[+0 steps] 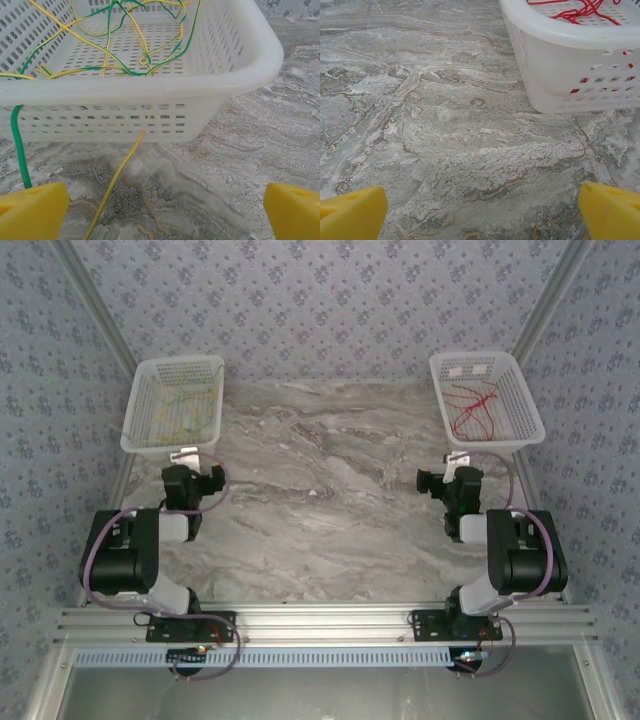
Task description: Untangle the cables
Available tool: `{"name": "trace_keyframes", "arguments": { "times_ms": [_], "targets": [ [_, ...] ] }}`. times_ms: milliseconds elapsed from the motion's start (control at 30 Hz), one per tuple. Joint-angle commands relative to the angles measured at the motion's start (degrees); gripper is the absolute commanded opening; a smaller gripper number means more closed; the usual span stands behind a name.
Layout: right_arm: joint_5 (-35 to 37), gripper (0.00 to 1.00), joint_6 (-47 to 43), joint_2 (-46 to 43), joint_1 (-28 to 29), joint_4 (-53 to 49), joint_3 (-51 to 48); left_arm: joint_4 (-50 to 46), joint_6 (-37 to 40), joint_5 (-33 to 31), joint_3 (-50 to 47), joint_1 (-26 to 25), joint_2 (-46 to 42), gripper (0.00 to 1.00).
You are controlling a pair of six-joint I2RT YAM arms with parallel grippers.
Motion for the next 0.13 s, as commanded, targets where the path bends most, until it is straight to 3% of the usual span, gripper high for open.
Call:
{"name": "trace_keyframes", "arguments": {
  "times_ms": [0,100],
  "targets": [
    [-1.02,1.0,-0.21,0.09,-0.59,0.14,1.38,-0.81,-1.0,1.25,0.38,0.24,0.07,0.99],
    [-0.16,1.0,-0.56,0.09,0.01,0.4,1.31,-0.81,-1.08,1.55,0.34,0.4,0.09,0.99]
  ]
}}
